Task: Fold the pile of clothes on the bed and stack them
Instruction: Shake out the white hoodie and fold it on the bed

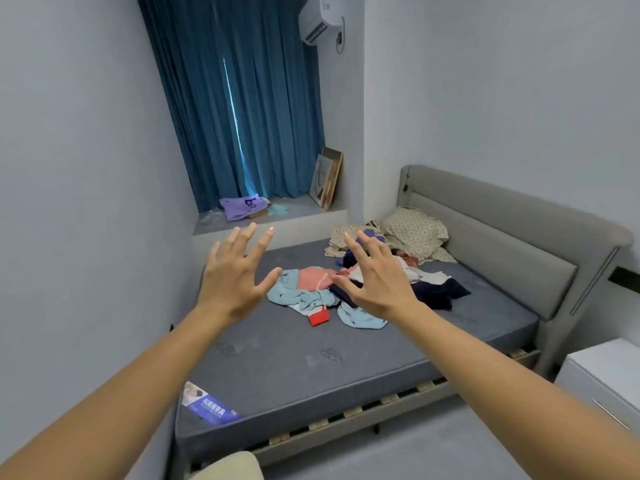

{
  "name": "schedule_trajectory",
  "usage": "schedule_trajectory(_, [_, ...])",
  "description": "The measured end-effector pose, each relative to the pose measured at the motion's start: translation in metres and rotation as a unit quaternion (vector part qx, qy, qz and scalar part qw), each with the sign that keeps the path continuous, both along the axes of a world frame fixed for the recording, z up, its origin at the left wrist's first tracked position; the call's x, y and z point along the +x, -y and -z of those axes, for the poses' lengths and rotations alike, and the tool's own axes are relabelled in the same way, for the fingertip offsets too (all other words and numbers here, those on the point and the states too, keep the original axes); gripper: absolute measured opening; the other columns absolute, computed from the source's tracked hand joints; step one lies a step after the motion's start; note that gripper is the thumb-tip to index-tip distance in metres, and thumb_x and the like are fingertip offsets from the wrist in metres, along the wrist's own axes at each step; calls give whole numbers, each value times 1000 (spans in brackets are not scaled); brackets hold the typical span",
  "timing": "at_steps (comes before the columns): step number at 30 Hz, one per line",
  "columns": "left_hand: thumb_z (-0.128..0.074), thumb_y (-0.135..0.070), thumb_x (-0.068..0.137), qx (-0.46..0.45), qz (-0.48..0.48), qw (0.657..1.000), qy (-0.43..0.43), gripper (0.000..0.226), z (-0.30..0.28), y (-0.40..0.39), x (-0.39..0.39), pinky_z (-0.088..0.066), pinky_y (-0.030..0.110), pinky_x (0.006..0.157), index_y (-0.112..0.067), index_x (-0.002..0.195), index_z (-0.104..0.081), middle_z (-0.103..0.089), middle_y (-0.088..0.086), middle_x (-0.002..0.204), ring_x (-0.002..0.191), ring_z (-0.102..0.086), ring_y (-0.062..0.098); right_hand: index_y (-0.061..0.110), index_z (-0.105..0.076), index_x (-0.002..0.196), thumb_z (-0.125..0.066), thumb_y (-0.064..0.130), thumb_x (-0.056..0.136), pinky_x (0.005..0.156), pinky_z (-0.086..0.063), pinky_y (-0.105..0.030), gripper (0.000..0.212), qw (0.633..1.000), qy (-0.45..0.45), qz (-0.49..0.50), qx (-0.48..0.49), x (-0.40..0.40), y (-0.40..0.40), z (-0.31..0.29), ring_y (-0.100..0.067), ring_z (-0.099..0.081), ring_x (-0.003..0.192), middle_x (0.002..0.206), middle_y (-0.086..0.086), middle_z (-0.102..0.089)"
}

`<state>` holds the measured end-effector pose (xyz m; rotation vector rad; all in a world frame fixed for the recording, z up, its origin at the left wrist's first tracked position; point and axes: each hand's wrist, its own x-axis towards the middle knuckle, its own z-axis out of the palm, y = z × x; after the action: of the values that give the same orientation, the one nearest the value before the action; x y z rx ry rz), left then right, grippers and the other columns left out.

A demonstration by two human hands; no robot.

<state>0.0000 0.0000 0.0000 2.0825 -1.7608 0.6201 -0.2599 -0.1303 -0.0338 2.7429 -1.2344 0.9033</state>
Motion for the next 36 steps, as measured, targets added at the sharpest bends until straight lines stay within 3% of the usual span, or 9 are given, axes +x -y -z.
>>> schedule_trajectory(8, [-21, -72, 94, 32, 8, 997, -64, 80, 69, 126, -80, -22, 53, 126, -37, 166, -16, -23, -3, 172, 159, -20, 23, 38, -14, 164, -36, 76, 89, 125, -24, -50, 87, 999, 12, -2, 52, -59, 107, 46, -30, -17, 157, 172, -3, -20])
schedule_trajectory(18, [-33, -67, 97, 67, -7, 992, -108, 79, 124, 267, -150, -22, 45, 125, -33, 167, -19, -24, -3, 172, 159, -20, 21, 33, -10, 167, -51, 67, 96, 121, -30, -51, 89, 994, -31, 4, 104, -135, 263, 95, -26, -12, 158, 174, -1, -13])
schedule_trajectory(24, [-25, -71, 94, 77, 1, 989, -127, 83, 157, 352, -164, -27, 45, 124, -30, 166, -22, -30, 0, 170, 157, -26, 23, 31, -13, 166, -50, 67, 97, 122, -26, -48, 86, 991, -34, 1, 127, -144, 339, 133, -24, -9, 160, 174, 0, -11])
schedule_trajectory(29, [-29, -68, 97, 79, -1, 985, -155, 80, 199, 440, -157, -29, 46, 123, -29, 166, -22, -31, -1, 169, 157, -27, 24, 31, -10, 167, -47, 68, 98, 127, -19, -45, 86, 989, -46, 13, 139, -144, 423, 169, -24, -9, 160, 174, 0, -11])
schedule_trajectory(36, [-33, -65, 98, 127, 13, 971, -204, 80, 258, 593, -143, -32, 50, 122, -24, 165, -26, -31, 2, 169, 156, -27, 25, 27, -13, 167, -50, 65, 99, 125, -23, -44, 86, 981, -59, 38, 180, -141, 571, 215, -23, -13, 159, 174, -1, -14])
